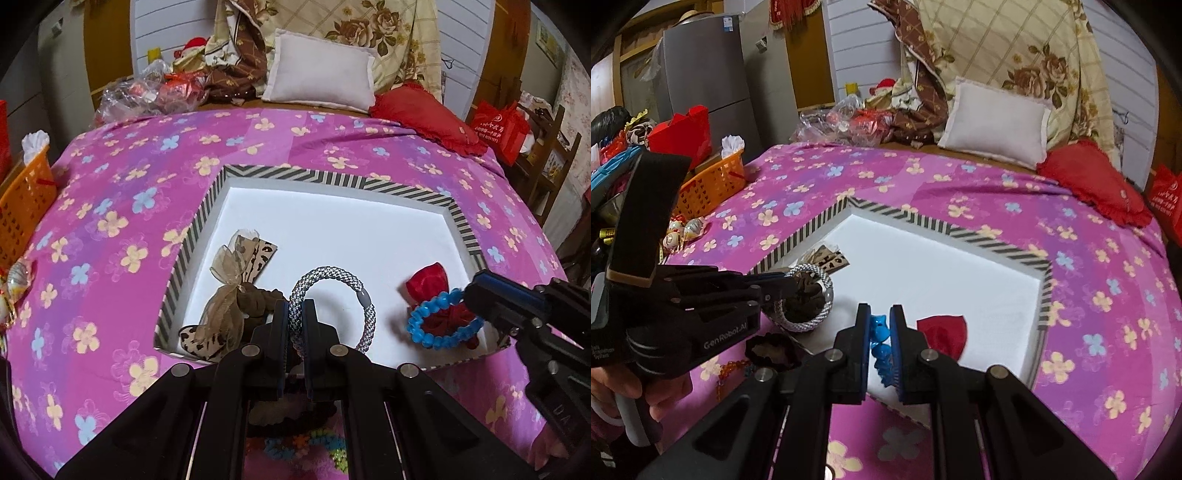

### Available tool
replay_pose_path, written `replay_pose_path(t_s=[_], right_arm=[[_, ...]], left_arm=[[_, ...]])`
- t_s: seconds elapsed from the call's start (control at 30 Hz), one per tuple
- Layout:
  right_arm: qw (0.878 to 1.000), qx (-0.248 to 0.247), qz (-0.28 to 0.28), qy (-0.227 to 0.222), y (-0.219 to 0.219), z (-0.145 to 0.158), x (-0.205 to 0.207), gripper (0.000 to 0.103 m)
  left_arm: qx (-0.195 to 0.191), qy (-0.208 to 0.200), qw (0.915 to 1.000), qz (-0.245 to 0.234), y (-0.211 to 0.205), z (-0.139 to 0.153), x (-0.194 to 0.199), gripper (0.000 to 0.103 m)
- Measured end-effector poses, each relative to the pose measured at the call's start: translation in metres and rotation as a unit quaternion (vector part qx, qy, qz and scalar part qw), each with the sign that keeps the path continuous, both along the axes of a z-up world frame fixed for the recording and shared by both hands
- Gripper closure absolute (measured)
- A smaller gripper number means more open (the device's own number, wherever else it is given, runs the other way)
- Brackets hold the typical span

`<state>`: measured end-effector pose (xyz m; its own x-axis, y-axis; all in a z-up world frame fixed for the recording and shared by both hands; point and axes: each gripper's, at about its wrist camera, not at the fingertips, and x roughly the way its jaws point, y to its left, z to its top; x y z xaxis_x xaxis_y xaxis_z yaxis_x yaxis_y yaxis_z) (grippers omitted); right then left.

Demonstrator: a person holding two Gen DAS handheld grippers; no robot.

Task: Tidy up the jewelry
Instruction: 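Carry the blue bracelet and grey hair tie into the tray box with both tools, then open the right tool to release the bracelet while the left tool releases the hair tie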

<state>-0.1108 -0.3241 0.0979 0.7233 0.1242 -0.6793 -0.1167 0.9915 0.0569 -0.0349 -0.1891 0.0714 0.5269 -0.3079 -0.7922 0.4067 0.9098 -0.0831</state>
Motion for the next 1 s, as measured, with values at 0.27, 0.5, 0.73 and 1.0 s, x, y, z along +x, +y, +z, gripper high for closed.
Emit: replay_pose_path(t_s=[0.27, 0.5, 0.73, 1.0], right_arm=[[0.999, 0.017, -0.031, 0.038, -0.023, -0.036, 0.029, 0.093], [0.998, 0.029, -0.041, 0.044, -0.032, -0.047, 0.027, 0.093], [0.997, 0.03, -0.045, 0.047, -0.027, -0.048, 0.017, 0.072], [0.998, 0.023, -0.053, 0.039, -0.024, -0.042, -0.001, 0.051]], left_arm=[[0.018, 0.023, 0.9996, 0.001, -0.012, -0.023, 0.017, 0.103], [0.033, 0.028, 0.999, 0.002, -0.018, -0.037, 0.021, 0.103], [0.043, 0.017, 0.9989, 0.003, -0.021, -0.04, 0.019, 0.101], [0.024, 0.016, 0.9995, 0.008, -0.016, -0.03, 0.014, 0.074]])
